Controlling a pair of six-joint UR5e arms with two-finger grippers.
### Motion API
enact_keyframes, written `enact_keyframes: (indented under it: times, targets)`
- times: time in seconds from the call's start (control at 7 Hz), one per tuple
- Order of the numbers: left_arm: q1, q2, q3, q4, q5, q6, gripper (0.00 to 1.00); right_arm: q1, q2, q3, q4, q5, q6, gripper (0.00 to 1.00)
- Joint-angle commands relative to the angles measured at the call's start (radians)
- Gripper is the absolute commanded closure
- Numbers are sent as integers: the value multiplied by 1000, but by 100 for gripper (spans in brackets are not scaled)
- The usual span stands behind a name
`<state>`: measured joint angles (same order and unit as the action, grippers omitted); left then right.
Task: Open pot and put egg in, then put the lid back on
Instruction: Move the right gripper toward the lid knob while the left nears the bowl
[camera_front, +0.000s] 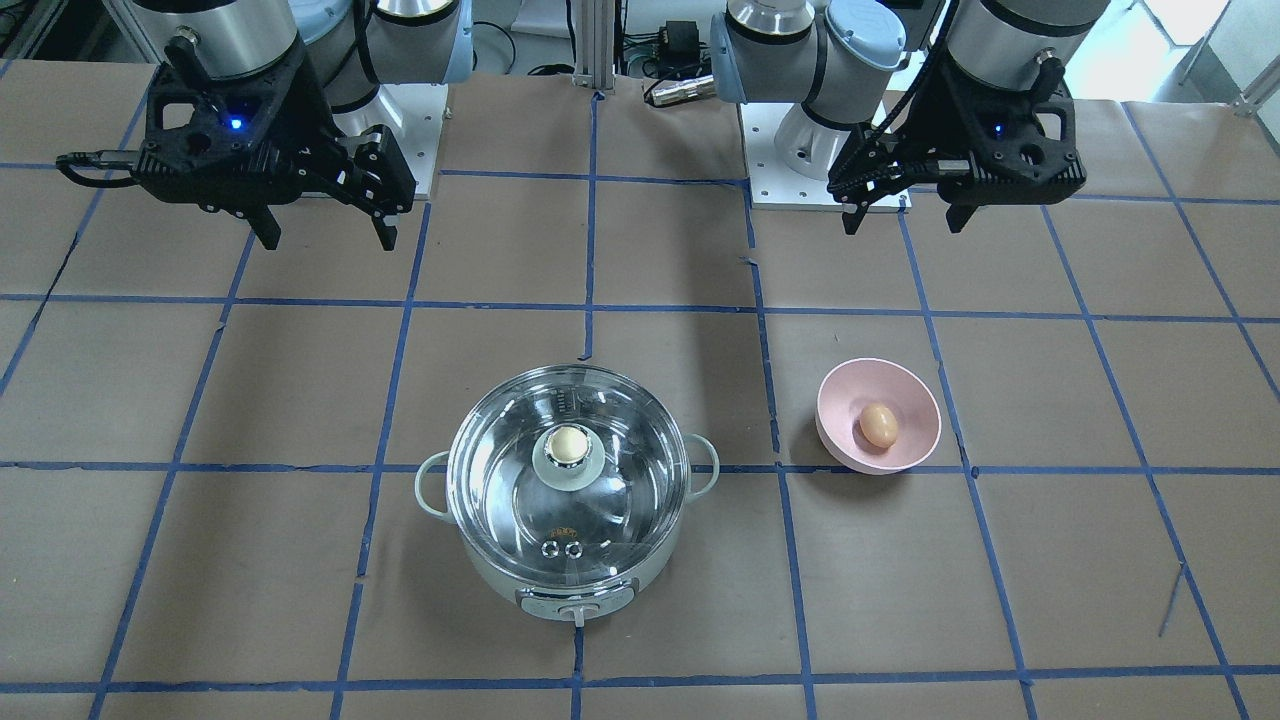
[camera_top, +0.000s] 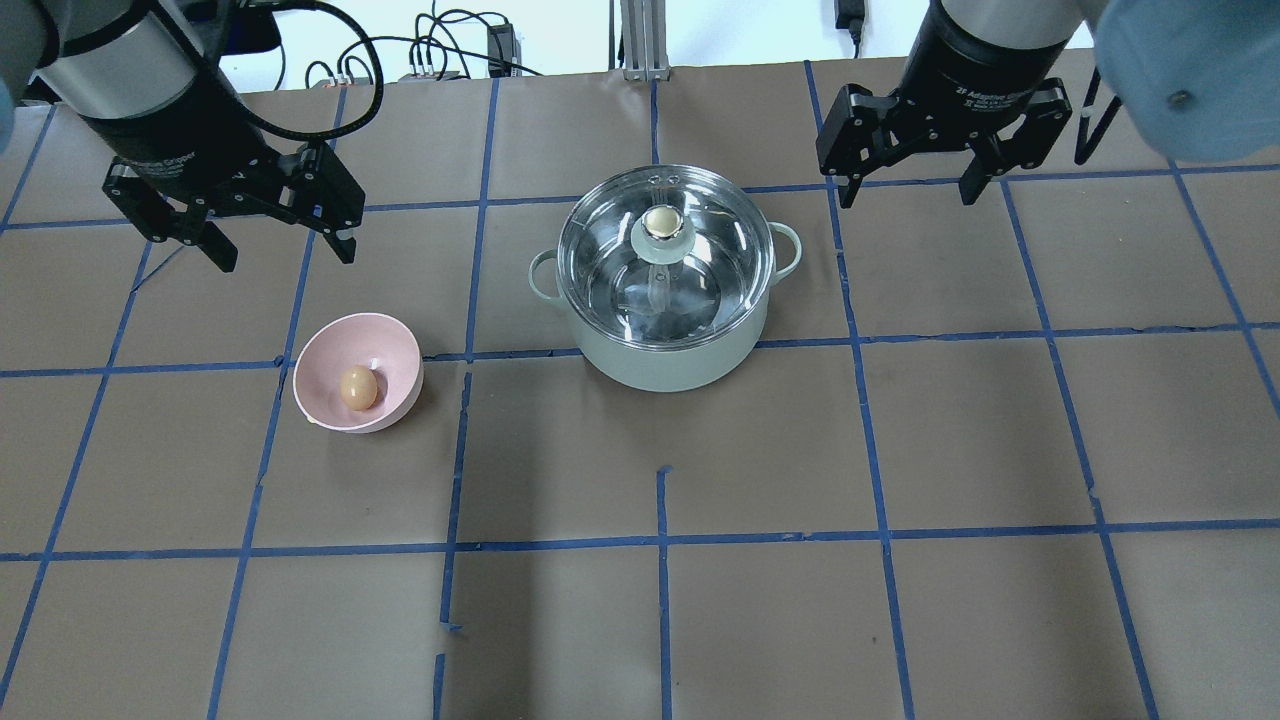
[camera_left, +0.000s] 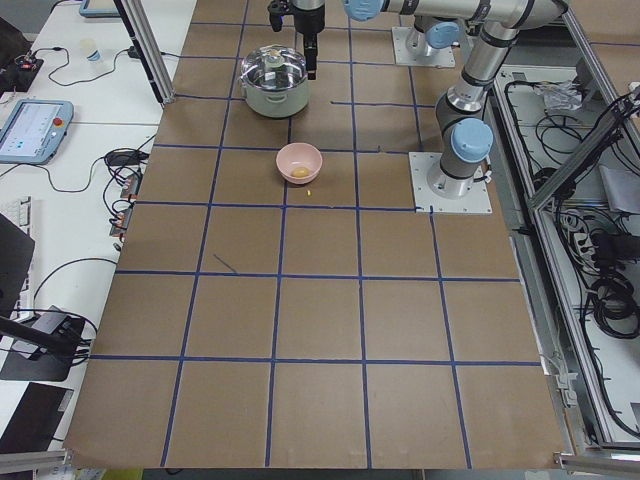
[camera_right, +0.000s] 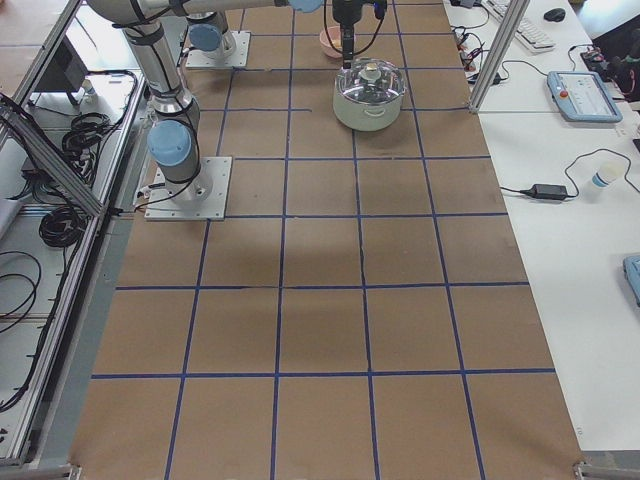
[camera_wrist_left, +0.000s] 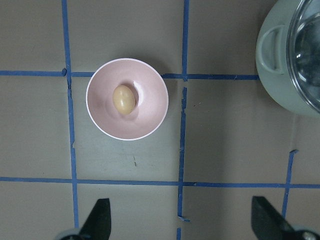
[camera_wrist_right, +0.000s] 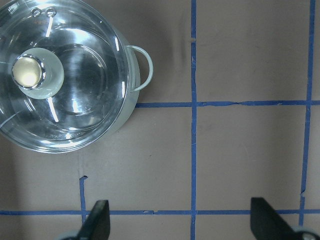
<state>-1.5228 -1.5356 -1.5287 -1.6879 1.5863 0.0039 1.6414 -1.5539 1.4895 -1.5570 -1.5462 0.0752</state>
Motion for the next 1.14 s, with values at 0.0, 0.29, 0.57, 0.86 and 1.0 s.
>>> enact_keyframes:
  times: [0.0,0.29,0.57,0.86,1.0]
  targets:
    - [0,0,-1,0,0,-5,0,0,0,0,0,0,0,0]
    - [0,2,-1,2,0,-5,0,0,0,2,0,0,0,0]
    - [0,15,-7,-1,0,-2,0,0,0,2,0,0,0,0]
    - [1,17,-22,0,-3,-28,0,-2,0,2,-1,6,0,0]
    - [1,11,-48,40,-9,-31,0,0,0,2,-3,2,3,0]
